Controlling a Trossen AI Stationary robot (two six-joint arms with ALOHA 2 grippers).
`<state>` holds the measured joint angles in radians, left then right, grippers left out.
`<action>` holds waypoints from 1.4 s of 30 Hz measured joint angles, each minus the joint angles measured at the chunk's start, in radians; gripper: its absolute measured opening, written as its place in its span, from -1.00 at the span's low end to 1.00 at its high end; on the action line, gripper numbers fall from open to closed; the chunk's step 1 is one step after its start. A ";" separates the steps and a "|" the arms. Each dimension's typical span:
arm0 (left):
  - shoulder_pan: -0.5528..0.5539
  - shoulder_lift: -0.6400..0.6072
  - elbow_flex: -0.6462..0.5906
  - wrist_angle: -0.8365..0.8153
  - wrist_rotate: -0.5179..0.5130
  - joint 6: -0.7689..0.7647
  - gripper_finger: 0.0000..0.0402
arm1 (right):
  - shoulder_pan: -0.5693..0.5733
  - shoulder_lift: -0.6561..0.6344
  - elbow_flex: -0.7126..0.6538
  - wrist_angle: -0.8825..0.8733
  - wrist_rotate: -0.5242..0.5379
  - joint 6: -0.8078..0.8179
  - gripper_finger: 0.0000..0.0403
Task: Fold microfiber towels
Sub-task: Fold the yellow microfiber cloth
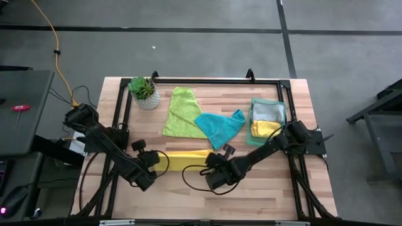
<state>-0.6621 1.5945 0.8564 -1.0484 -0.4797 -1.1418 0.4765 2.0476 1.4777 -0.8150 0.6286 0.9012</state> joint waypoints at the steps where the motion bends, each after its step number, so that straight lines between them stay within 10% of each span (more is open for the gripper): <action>1: 0.000 0.001 -0.013 0.015 0.002 -0.004 -1.00 | -0.004 0.000 -0.006 0.012 -0.003 0.000 -1.00; 17: 0.000 0.011 -0.052 0.069 -0.039 -0.019 -0.98 | -0.046 0.000 -0.134 0.168 -0.061 0.017 -0.95; 31: 0.006 -0.038 -0.018 -0.120 -0.108 0.055 -0.36 | -0.044 0.002 -0.054 0.051 0.086 -0.191 0.00; 42: -0.072 -0.111 -0.106 0.425 -0.206 0.431 -0.37 | 0.063 -0.067 -0.085 -0.180 0.183 -0.142 0.07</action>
<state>-0.7339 1.4837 0.7502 -0.6234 -0.6854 -0.7105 0.5398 1.9807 1.3926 -0.9949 0.8112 0.7595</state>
